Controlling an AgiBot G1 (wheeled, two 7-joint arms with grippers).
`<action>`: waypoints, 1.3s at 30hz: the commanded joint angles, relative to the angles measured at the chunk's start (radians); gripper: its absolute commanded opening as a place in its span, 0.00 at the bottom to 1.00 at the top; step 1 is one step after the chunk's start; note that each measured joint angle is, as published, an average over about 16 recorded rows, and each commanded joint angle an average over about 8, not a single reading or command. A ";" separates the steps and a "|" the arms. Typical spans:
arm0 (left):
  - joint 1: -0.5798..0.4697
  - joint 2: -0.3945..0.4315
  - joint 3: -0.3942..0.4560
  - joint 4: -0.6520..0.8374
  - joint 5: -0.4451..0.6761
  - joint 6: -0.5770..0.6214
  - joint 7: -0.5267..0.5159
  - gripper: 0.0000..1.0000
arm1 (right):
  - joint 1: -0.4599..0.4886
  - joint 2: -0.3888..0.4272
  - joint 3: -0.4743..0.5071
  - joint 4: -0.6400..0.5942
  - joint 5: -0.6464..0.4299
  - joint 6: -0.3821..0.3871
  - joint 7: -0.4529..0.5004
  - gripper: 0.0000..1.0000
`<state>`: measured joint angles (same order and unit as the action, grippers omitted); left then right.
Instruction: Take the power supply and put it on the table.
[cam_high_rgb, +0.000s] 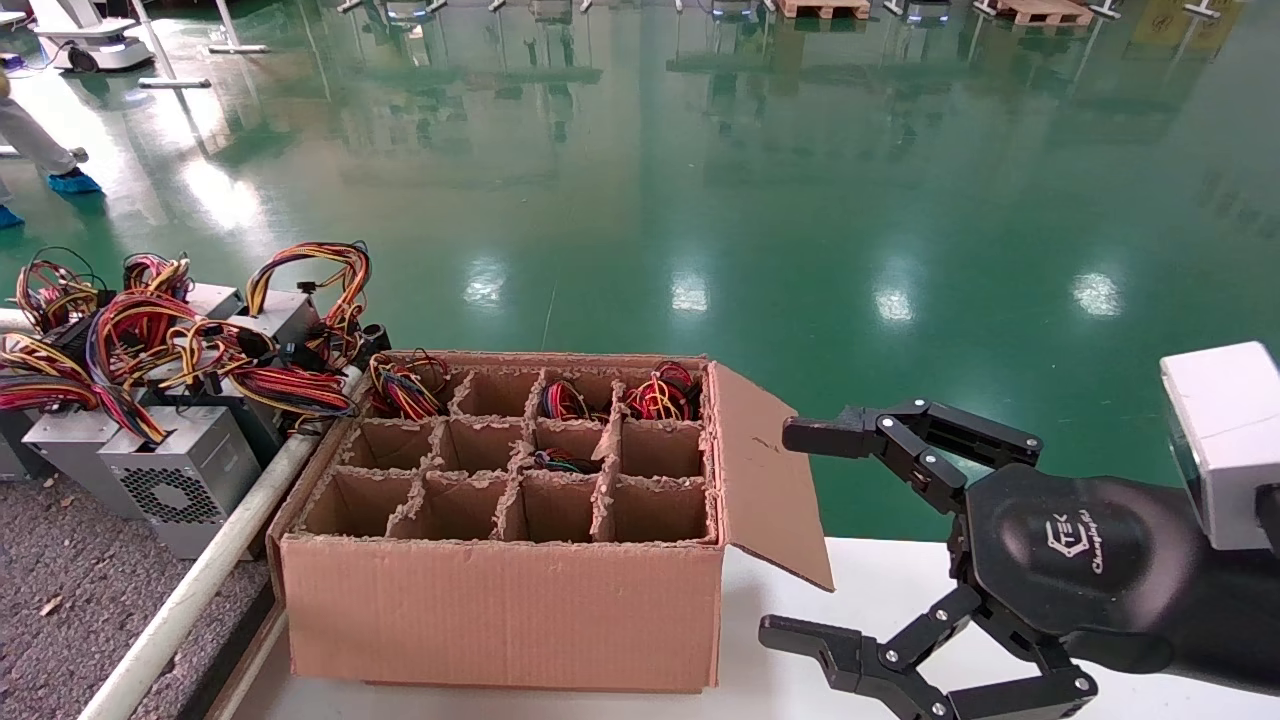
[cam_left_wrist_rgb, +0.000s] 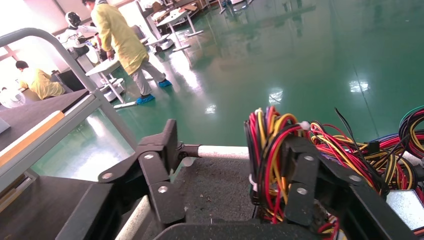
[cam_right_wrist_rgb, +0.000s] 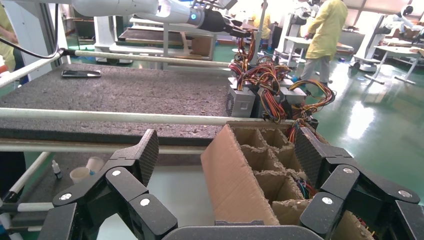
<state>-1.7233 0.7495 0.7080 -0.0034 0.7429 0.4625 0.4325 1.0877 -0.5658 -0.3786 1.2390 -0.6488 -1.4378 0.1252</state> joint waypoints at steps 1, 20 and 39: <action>0.000 0.000 0.000 0.000 0.000 0.001 0.000 1.00 | 0.000 0.000 0.000 0.000 0.000 0.000 0.000 1.00; -0.005 -0.021 -0.002 -0.003 -0.003 -0.045 0.025 1.00 | 0.000 0.000 0.000 0.000 0.000 0.000 0.000 1.00; 0.006 -0.039 -0.010 -0.009 -0.013 -0.048 0.041 1.00 | 0.000 0.000 0.000 0.000 0.000 0.000 0.000 1.00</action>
<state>-1.7180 0.7107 0.6994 -0.0093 0.7319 0.4136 0.4707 1.0877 -0.5658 -0.3787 1.2389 -0.6488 -1.4378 0.1251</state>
